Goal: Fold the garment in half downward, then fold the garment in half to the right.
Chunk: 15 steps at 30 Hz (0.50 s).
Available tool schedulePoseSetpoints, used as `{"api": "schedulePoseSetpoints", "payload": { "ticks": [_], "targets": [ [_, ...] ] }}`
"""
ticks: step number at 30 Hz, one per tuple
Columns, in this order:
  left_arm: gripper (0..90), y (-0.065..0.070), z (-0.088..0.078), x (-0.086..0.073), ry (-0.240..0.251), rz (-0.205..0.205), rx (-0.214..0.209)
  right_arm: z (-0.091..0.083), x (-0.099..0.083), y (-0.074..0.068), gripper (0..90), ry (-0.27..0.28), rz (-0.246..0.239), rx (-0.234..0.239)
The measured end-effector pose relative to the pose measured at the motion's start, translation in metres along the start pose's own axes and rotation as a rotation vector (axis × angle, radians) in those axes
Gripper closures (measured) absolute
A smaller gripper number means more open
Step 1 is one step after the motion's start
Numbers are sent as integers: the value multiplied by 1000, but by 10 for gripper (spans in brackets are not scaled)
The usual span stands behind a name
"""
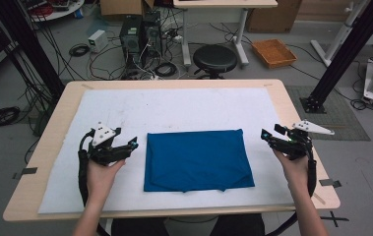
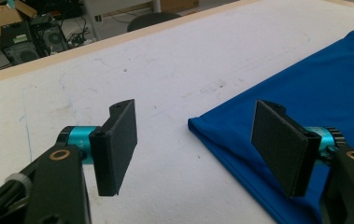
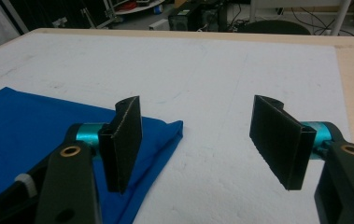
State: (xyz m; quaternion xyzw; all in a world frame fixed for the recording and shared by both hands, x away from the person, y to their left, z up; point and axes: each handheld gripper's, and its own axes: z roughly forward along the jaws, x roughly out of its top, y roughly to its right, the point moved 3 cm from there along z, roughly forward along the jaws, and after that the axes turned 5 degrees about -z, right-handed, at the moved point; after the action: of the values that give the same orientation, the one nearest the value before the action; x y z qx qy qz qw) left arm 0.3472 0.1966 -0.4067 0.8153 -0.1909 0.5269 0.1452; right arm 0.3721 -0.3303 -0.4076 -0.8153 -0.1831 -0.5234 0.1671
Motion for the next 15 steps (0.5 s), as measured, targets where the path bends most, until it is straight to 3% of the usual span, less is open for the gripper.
{"api": "schedulePoseSetpoints", "payload": {
  "ticks": [15],
  "targets": [
    [340, 6, 1, 0, -14, -16, -5, -2, 2, 1, 345, 9, 12, -3]
  ]
}}
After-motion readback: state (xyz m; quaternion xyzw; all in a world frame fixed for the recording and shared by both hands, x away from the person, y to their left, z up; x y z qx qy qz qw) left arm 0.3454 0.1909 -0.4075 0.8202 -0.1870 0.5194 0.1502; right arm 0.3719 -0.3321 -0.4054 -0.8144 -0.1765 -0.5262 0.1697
